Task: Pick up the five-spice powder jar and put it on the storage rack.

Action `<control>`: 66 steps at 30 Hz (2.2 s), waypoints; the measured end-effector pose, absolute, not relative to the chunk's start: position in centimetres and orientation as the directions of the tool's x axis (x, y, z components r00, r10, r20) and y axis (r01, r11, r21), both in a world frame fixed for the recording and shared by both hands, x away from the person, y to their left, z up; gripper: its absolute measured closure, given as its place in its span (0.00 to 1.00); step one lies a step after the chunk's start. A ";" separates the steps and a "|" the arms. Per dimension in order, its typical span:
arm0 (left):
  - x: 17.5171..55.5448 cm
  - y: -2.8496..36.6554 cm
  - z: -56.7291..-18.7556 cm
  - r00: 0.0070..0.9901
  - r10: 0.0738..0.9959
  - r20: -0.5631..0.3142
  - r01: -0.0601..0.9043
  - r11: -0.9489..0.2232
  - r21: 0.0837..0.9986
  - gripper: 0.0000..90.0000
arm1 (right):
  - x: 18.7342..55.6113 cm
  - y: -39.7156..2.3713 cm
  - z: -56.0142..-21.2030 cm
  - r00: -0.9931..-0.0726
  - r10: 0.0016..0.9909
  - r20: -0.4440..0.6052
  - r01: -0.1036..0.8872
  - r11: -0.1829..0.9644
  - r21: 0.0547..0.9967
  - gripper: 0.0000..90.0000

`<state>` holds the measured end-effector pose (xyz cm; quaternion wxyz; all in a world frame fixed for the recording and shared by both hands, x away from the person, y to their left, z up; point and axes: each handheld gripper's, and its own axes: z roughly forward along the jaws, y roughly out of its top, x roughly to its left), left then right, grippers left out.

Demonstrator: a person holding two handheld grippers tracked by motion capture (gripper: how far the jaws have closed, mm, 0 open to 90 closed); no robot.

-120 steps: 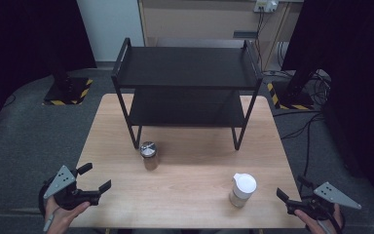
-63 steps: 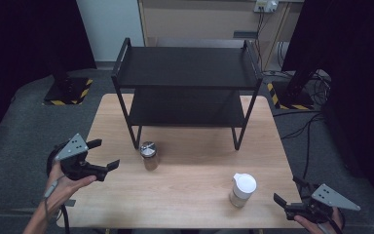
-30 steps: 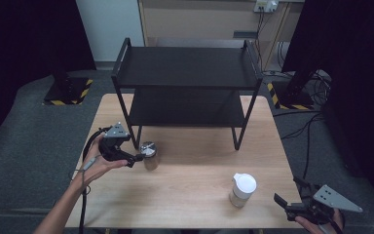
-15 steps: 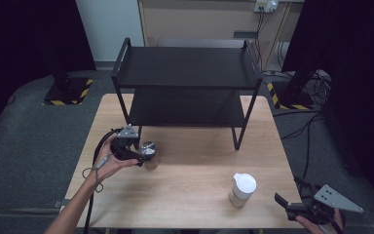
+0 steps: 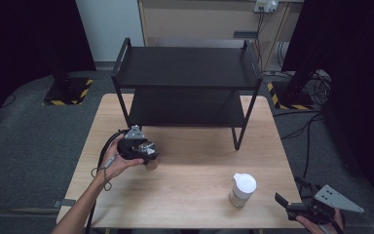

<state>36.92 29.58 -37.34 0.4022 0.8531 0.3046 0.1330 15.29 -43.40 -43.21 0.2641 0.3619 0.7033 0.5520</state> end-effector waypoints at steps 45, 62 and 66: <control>35.1 29.6 -22.3 0.888 0.459 0.006 0.301 -0.592 0.748 0.38 | 15.5 -43.5 -43.2 -0.607 0.793 0.052 0.234 0.115 0.965 0.01; 37.0 28.3 -10.2 0.904 0.426 0.033 0.256 -0.601 0.757 0.38 | 15.6 -43.6 -43.3 -0.605 0.793 0.066 0.245 0.107 0.964 0.01; 37.3 27.9 -7.5 0.892 0.450 0.041 0.262 -0.590 0.764 0.38 | 15.7 -43.6 -43.4 -0.606 0.793 0.067 0.246 0.107 0.963 0.01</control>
